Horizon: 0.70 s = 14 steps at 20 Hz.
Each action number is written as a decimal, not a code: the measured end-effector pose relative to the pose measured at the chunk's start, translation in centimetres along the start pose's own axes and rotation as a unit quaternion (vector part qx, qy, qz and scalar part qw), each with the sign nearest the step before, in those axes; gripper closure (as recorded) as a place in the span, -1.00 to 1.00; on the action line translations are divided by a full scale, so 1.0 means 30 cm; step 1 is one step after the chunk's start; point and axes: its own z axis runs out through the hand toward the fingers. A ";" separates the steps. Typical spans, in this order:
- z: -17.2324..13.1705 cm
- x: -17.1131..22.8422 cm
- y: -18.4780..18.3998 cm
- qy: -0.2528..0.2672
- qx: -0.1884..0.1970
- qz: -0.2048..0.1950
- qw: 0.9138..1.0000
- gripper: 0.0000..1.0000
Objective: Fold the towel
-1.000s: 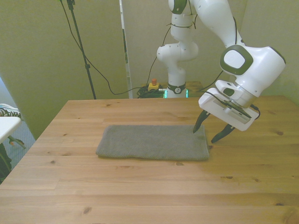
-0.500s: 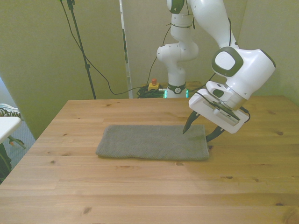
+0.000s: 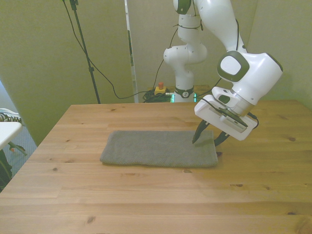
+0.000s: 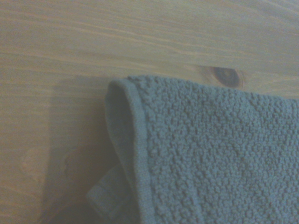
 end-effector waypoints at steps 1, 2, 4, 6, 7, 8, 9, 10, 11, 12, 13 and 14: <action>0.004 0.000 0.002 -0.001 -0.001 0.000 1.000 1.00; 0.008 -0.001 0.004 -0.001 -0.002 0.000 1.000 1.00; 0.013 -0.003 0.006 -0.002 -0.003 0.000 1.000 1.00; 0.018 -0.004 0.008 -0.002 -0.004 -0.001 1.000 1.00; 0.020 -0.003 0.010 -0.003 -0.005 0.000 1.000 1.00; 0.023 -0.001 0.012 -0.003 -0.005 0.000 1.000 1.00; 0.026 0.002 0.014 -0.003 -0.006 0.001 1.000 1.00; 0.026 0.007 0.016 -0.003 -0.004 0.003 1.000 1.00; 0.023 0.015 0.018 -0.002 -0.001 0.005 1.000 1.00; 0.016 0.027 0.022 -0.001 0.003 0.009 1.000 1.00; 0.006 0.043 0.031 0.001 0.006 0.013 1.000 1.00; -0.008 0.060 0.042 0.003 0.010 0.018 1.000 1.00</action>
